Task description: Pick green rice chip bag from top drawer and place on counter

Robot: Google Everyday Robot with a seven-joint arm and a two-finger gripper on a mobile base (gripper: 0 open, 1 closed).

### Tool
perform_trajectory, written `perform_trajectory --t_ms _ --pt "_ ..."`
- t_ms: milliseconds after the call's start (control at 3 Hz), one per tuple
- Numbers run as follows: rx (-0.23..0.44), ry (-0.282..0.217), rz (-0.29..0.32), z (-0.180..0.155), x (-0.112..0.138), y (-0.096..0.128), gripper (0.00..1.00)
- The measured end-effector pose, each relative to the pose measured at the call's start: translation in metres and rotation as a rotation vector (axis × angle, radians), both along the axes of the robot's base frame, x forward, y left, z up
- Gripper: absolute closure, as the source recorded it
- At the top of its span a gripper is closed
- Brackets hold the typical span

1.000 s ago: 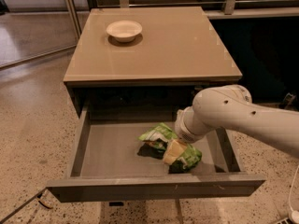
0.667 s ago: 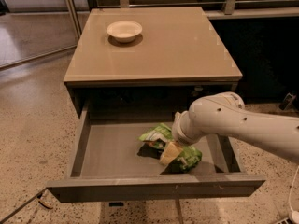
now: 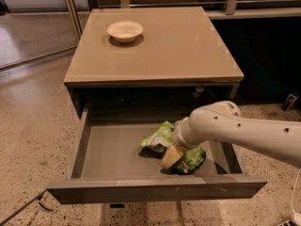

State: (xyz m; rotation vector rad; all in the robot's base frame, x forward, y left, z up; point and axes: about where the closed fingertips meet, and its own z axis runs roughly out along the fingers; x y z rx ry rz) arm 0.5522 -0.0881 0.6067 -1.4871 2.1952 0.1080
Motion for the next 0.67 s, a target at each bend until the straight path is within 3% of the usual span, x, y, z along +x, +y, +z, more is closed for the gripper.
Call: perform_trajectory --t_ms 333,667 --pt "0.000 0.000 0.000 0.000 0.000 0.000 0.42" --pt "-0.020 -0.002 0.039 0.013 -0.007 0.000 0.66"
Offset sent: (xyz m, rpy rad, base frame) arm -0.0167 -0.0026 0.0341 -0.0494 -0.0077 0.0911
